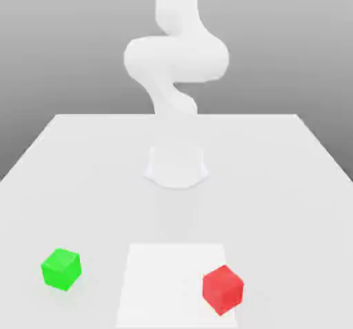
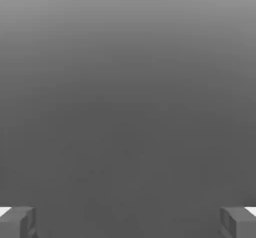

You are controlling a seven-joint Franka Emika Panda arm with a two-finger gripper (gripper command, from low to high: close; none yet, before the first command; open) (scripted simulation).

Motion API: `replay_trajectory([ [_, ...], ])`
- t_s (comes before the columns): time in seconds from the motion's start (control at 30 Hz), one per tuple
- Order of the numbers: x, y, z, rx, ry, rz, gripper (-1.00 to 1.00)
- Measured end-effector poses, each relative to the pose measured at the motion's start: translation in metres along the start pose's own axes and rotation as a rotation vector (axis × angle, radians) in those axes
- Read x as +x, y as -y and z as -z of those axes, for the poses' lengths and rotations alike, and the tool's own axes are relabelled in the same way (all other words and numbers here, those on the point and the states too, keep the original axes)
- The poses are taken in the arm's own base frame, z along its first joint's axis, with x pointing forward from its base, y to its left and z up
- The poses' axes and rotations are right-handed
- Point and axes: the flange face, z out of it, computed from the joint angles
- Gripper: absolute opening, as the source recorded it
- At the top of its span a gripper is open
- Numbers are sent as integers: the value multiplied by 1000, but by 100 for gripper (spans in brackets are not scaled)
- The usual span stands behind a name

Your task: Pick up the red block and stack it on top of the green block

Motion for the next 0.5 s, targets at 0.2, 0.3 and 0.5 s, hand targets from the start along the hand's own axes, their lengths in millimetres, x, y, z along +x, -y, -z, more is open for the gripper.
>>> replay_trajectory([
  [0.2, -31, -6, -127, -88, 174, 128, 0],
  [0.3, -56, -15, -185, -131, 256, 192, 0],
  [0.5, -120, -47, -285, -219, 417, 325, 0],
])
